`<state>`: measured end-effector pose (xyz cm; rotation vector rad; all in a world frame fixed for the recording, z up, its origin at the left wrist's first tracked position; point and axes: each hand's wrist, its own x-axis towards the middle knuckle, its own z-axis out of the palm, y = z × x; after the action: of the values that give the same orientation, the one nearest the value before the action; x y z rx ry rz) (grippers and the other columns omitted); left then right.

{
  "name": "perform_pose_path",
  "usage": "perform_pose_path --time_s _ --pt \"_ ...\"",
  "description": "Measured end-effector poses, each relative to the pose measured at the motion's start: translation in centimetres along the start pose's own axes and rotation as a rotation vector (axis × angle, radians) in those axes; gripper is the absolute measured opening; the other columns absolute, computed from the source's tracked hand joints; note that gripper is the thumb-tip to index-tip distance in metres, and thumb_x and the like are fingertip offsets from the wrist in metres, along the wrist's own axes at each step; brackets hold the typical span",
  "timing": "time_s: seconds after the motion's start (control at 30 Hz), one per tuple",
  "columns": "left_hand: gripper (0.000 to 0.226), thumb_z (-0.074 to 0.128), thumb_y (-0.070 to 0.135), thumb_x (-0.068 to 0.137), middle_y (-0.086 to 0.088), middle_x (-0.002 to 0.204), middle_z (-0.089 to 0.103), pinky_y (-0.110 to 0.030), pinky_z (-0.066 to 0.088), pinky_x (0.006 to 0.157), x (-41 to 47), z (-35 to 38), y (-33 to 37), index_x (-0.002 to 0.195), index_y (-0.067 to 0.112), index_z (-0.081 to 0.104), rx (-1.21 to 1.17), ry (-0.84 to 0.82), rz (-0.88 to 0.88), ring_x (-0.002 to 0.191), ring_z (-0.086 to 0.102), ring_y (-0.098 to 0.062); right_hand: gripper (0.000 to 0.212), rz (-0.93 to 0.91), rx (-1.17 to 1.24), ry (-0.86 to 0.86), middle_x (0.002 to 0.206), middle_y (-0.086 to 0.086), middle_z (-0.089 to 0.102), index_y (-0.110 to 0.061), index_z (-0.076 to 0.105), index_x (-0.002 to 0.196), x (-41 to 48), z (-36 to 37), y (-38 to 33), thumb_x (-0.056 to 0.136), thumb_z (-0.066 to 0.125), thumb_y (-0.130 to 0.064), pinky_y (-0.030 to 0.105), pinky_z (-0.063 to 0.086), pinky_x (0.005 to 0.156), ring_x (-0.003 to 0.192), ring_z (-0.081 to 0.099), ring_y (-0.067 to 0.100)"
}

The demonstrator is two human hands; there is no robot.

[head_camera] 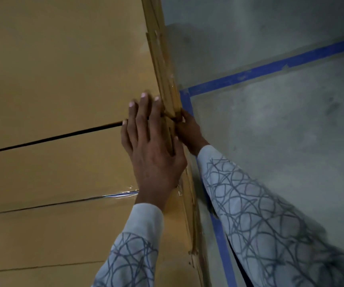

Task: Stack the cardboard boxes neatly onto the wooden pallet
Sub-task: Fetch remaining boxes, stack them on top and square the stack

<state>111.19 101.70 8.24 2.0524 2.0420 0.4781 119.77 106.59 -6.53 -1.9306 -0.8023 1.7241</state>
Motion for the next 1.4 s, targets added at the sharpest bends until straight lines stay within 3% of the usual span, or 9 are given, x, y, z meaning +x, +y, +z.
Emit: perform_pose_path --time_s 0.2,0.37,0.57,0.8,0.9,0.97,1.07,1.33,1.4 --pt "0.083 0.075 0.022 0.078 -0.003 0.166 0.034 -0.057 0.018 0.12 -0.4 -0.1 -0.2 0.155 0.014 0.044 -0.002 -0.028 0.024 0.157 0.02 -0.024 0.043 -0.015 0.103 0.105 0.135 -0.003 0.067 -0.034 0.054 0.145 0.4 1.8 2.2 0.103 0.057 -0.034 0.047 0.049 0.108 0.123 0.063 0.019" --pt "0.084 0.076 0.021 0.076 -0.002 0.165 0.036 -0.054 0.021 0.119 -0.4 -0.2 -0.2 0.153 0.013 0.046 -0.051 -0.026 0.013 0.157 0.02 -0.024 0.049 0.011 0.104 0.094 0.135 -0.003 0.066 -0.038 0.052 0.148 0.6 1.9 2.0 0.1 0.06 -0.03 0.045 0.049 0.109 0.123 0.062 0.018" --pt "0.086 0.076 0.02 0.074 -0.002 0.165 0.035 -0.051 0.021 0.119 -0.3 -0.2 -0.1 0.153 0.014 0.045 -0.051 -0.023 -0.013 0.157 0.021 -0.024 0.051 0.027 0.014 0.08 0.14 0.0 0.064 -0.036 0.046 0.153 0.9 1.7 2.0 0.103 0.056 -0.03 0.032 0.043 0.106 0.127 0.059 0.021" --pt "0.086 0.077 0.018 0.077 -0.003 0.167 0.031 -0.045 0.017 0.123 -0.4 -0.2 0.1 0.156 0.013 0.042 0.002 -0.017 -0.023 0.158 0.018 -0.025 0.06 0.035 -0.063 -0.031 0.139 0.002 0.066 -0.045 0.044 0.153 1.2 0.7 2.2 0.096 0.06 -0.031 0.048 0.046 0.112 0.126 0.062 0.024" --pt "0.083 0.071 0.023 0.085 -0.005 0.169 0.025 -0.049 0.017 0.124 -0.7 -0.3 0.1 0.159 0.013 0.035 0.074 -0.061 -0.001 0.159 0.014 -0.027 0.055 0.069 0.102 0.014 0.146 -0.003 0.058 -0.038 0.046 0.153 0.2 -0.3 2.1 0.1 0.057 -0.027 0.044 0.043 0.115 0.127 0.057 0.017" --pt "0.083 0.065 0.027 0.09 -0.006 0.171 0.019 -0.053 0.016 0.125 -0.9 -0.3 0.0 0.162 0.013 0.028 0.143 -0.105 0.026 0.159 0.01 -0.028 0.055 0.149 0.284 0.259 0.152 0.001 0.052 -0.029 0.04 0.158 -0.6 -1.2 1.6 0.105 0.051 -0.021 0.042 0.041 0.115 0.127 0.054 0.019" --pt "0.082 0.059 0.031 0.094 -0.006 0.172 0.012 -0.055 0.012 0.126 -1.1 -0.4 -0.1 0.164 0.012 0.021 0.172 -0.159 0.039 0.16 0.005 -0.029 0.053 0.279 0.523 0.518 0.167 0.006 0.032 -0.021 0.027 0.164 -1.1 -2.3 1.5 0.112 0.038 -0.027 0.034 0.029 0.118 0.149 0.037 0.026" --pt "0.078 0.058 0.031 0.093 -0.003 0.171 0.019 -0.06 0.017 0.123 -1.3 -0.7 -0.3 0.163 0.014 0.026 0.166 -0.134 0.025 0.159 0.01 -0.027 0.058 0.124 0.586 0.364 0.17 0.0 0.023 -0.025 0.022 0.165 -1.1 -0.1 0.2 0.112 0.028 -0.048 0.039 0.021 0.125 0.155 0.026 0.021" --pt "0.078 0.058 0.031 0.093 -0.004 0.171 0.02 -0.06 0.017 0.122 -1.4 -0.5 -0.3 0.162 0.014 0.027 0.141 -0.126 0.028 0.159 0.01 -0.027 0.07 0.118 0.612 0.31 0.172 -0.002 0.017 -0.028 0.015 0.166 -1.1 0.5 -0.4 0.107 0.025 -0.064 0.038 0.018 0.125 0.156 0.021 0.018"
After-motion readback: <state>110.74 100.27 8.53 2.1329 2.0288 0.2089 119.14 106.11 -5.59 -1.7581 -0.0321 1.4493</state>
